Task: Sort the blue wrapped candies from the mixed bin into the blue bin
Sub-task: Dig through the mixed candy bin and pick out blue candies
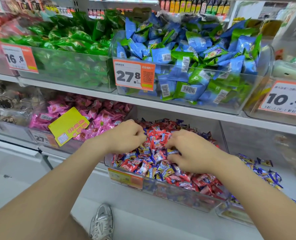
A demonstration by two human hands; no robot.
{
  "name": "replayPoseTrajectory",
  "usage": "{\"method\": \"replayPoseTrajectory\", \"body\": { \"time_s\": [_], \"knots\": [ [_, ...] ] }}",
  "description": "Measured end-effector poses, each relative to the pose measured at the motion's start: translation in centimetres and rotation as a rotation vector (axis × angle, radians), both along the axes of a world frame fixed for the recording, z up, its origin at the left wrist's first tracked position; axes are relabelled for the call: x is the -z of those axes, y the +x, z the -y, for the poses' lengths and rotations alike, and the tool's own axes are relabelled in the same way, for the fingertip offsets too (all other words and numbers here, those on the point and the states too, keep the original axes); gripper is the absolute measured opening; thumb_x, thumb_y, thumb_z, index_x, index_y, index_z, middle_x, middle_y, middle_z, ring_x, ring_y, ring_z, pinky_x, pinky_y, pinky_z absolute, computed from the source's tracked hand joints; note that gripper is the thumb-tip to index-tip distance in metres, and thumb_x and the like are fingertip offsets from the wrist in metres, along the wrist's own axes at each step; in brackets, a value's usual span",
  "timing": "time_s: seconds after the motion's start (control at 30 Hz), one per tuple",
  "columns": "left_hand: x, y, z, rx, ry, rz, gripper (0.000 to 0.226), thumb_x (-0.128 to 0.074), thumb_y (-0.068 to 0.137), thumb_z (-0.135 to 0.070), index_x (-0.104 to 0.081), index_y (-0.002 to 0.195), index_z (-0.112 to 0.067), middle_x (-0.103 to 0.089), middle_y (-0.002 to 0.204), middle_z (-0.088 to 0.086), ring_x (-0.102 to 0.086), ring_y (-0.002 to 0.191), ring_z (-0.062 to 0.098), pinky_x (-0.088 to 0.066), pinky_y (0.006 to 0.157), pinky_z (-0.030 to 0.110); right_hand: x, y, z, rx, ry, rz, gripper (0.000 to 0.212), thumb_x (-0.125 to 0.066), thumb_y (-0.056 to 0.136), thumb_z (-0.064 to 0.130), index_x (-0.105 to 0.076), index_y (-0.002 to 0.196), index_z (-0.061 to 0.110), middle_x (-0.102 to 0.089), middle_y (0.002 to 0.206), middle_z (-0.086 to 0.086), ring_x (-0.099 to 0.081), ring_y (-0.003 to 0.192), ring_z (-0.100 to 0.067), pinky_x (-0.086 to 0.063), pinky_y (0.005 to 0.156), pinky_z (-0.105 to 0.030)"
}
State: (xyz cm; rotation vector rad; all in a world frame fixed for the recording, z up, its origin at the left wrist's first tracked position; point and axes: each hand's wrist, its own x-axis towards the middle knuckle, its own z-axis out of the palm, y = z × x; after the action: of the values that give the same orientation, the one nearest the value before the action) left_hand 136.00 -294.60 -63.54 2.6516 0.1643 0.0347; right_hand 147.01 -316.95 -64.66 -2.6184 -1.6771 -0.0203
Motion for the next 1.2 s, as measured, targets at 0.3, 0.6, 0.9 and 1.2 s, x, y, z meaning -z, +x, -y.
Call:
{"method": "replayPoseTrajectory", "body": {
  "time_s": [0.3,0.6,0.9,1.2],
  "knots": [
    [1.0,0.8,-0.6,0.105,0.26,-0.122,0.014,-0.074,0.095,-0.025,-0.07,0.105,-0.016,-0.058,0.11,0.001,-0.047,0.102,0.015,-0.045,0.092,0.034,-0.8,0.8,1.4,0.091,0.298,-0.4,0.022,-0.066,0.101,0.043,-0.069,0.12,0.032,-0.071,0.09,0.005,-0.065,0.078,-0.011,-0.05,0.074,-0.033],
    [-0.1,0.8,0.2,-0.045,0.044,0.009,0.048,-0.044,0.106,-0.042,-0.042,0.068,-0.012,-0.042,0.059,0.003,-0.036,0.051,0.018,-0.032,0.056,0.034,-2.1,0.0,1.2,0.111,0.388,-0.515,0.02,-0.056,0.109,0.025,-0.074,0.108,0.034,-0.049,0.057,0.011,-0.04,0.052,-0.009,-0.032,0.054,-0.016],
    [1.2,1.8,-0.9,-0.024,0.17,0.017,0.04,-0.055,0.104,-0.003,-0.058,0.142,-0.016,-0.06,0.106,0.004,-0.051,0.087,0.012,-0.047,0.078,0.034,-2.3,-2.1,-0.4,0.185,0.304,-0.244,0.033,-0.043,0.1,0.004,-0.07,0.103,0.022,-0.061,0.09,0.011,-0.057,0.07,0.0,-0.039,0.065,-0.012],
    [3.1,2.1,-1.1,0.022,0.246,-0.093,0.024,-0.072,0.097,-0.028,-0.048,0.093,-0.028,-0.047,0.105,0.001,-0.054,0.102,0.028,-0.049,0.091,0.044,0.1,-3.3,-3.1,-0.033,-0.078,0.051,0.033,-0.07,0.093,0.054,-0.071,0.117,0.031,-0.043,0.105,0.005,-0.047,0.106,-0.021,-0.041,0.089,-0.04]
  ]
}}
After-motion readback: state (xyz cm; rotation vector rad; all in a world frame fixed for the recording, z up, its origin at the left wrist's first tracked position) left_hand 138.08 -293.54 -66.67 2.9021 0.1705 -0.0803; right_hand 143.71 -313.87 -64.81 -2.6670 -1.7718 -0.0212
